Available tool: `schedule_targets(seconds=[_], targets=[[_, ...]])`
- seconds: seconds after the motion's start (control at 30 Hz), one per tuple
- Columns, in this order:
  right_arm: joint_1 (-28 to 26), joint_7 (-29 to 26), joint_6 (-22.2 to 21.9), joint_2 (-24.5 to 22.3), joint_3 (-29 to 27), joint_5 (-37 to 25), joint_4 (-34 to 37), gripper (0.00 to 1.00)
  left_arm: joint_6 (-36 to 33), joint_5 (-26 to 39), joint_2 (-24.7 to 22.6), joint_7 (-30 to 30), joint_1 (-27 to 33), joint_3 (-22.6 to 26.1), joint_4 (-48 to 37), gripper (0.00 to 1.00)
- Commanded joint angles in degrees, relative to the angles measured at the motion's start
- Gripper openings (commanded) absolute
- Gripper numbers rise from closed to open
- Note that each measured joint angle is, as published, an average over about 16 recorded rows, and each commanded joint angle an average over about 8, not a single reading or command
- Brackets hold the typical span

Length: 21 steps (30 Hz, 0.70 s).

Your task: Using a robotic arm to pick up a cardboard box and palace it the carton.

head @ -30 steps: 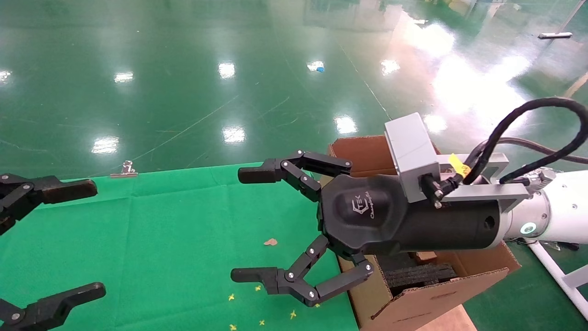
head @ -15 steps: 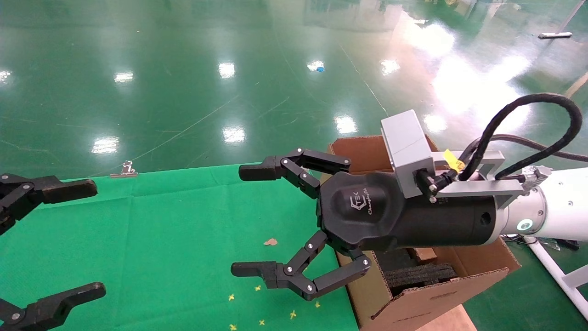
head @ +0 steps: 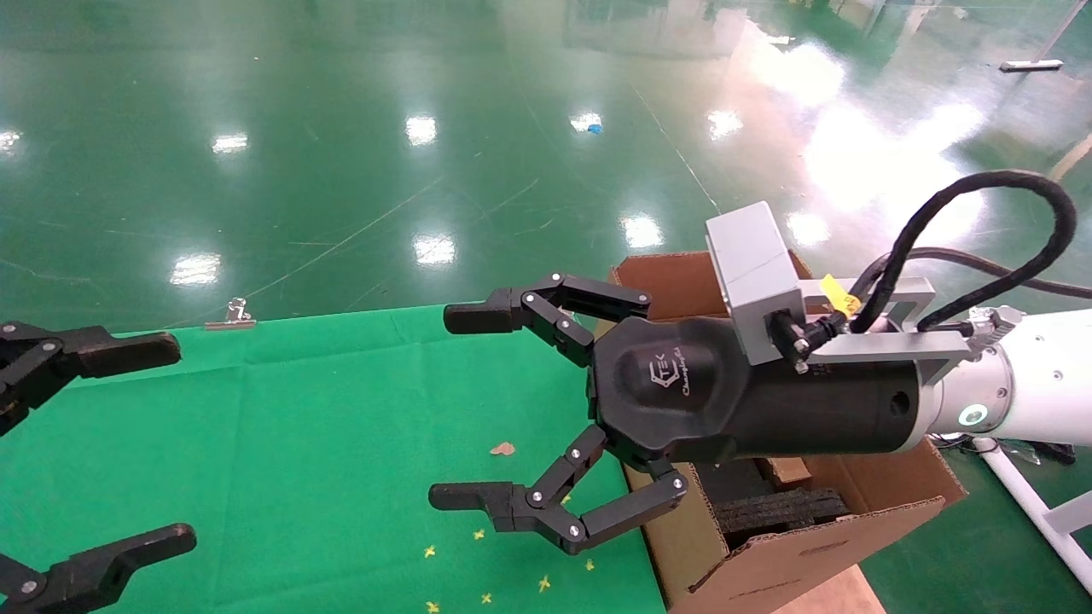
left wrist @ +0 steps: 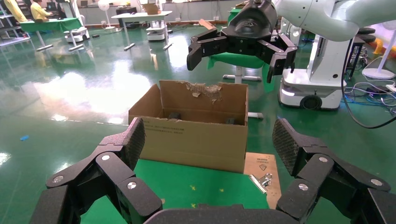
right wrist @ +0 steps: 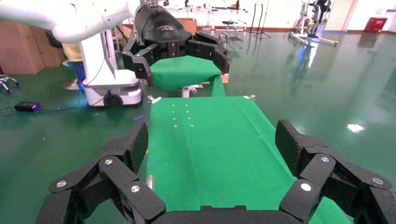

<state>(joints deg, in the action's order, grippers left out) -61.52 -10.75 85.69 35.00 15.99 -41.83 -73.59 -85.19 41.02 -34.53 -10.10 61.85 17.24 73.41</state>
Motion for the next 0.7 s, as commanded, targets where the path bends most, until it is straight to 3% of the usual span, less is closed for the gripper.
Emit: schedule_targets(seconds=[0.03, 0.7], targets=[[0.0, 0.0, 0.0, 0.0, 0.0, 0.0, 0.0, 1.0, 0.0, 0.0, 0.0, 0.0, 0.0, 0.0, 0.0, 1.0], [-0.1, 0.0, 0.0, 0.0, 0.1, -0.1, 0.1, 1.0, 0.0, 0.0, 0.0, 0.0, 0.0, 0.0, 0.0, 1.0]])
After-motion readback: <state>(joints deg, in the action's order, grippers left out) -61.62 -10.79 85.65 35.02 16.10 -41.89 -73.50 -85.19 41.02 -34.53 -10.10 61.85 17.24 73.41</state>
